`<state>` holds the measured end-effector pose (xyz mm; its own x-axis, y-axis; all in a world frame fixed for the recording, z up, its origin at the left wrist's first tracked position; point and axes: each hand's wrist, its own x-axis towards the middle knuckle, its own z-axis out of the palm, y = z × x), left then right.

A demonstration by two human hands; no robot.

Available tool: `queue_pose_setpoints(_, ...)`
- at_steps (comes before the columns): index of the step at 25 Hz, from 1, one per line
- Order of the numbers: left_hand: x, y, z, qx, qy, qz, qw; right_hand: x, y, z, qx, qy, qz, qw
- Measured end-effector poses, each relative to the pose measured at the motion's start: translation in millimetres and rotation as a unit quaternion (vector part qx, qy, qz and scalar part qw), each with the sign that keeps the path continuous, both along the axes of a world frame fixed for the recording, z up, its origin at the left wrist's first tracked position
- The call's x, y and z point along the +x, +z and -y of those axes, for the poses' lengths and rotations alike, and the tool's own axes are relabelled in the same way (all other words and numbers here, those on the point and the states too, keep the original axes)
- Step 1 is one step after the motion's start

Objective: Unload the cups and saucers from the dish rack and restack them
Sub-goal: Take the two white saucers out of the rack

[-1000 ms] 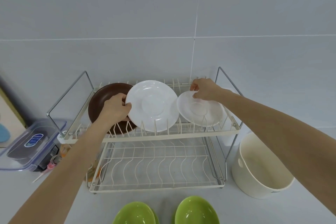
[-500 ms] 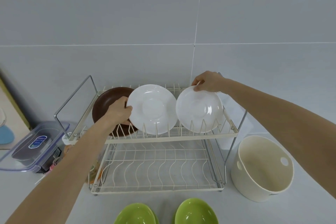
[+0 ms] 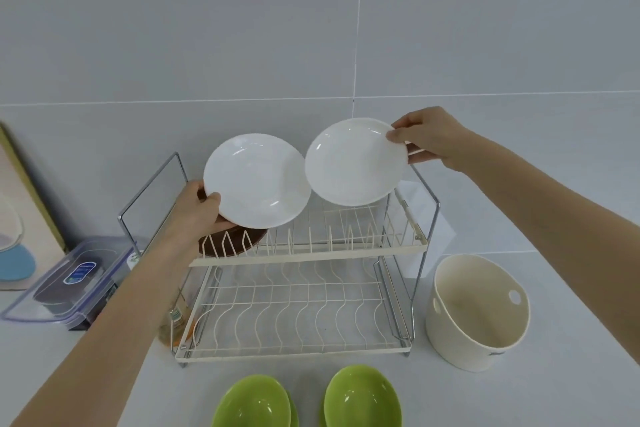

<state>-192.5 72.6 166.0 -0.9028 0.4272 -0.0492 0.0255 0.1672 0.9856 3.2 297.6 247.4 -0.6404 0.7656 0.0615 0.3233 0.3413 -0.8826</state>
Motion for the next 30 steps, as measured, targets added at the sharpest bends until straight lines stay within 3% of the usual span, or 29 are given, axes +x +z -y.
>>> queue_pose_setpoints(7,52.3,-0.5,57.4,0.054,-0.017,0.051,0.997,74.4,-26.2,53.1,-0.108,-0.019,-0.113,0.987)
queue_pose_setpoints(13,119.2,-47.7,106.2,0.108,-0.022,0.107,0.988,132.8,-95.3,101.9,-0.182,-0.07,-0.147,0.97)
queue_pose_setpoints(21,187.0,-120.6,154.6,0.021,-0.019,0.181,0.983,198.4,-183.6,147.7,-0.276,-0.128,-0.123,0.945)
queue_pose_setpoints(30,245.1,-178.4,189.1,-0.073,-0.026,0.257,0.963,242.3,-262.8,176.8,-0.352,-0.178,-0.025,0.919)
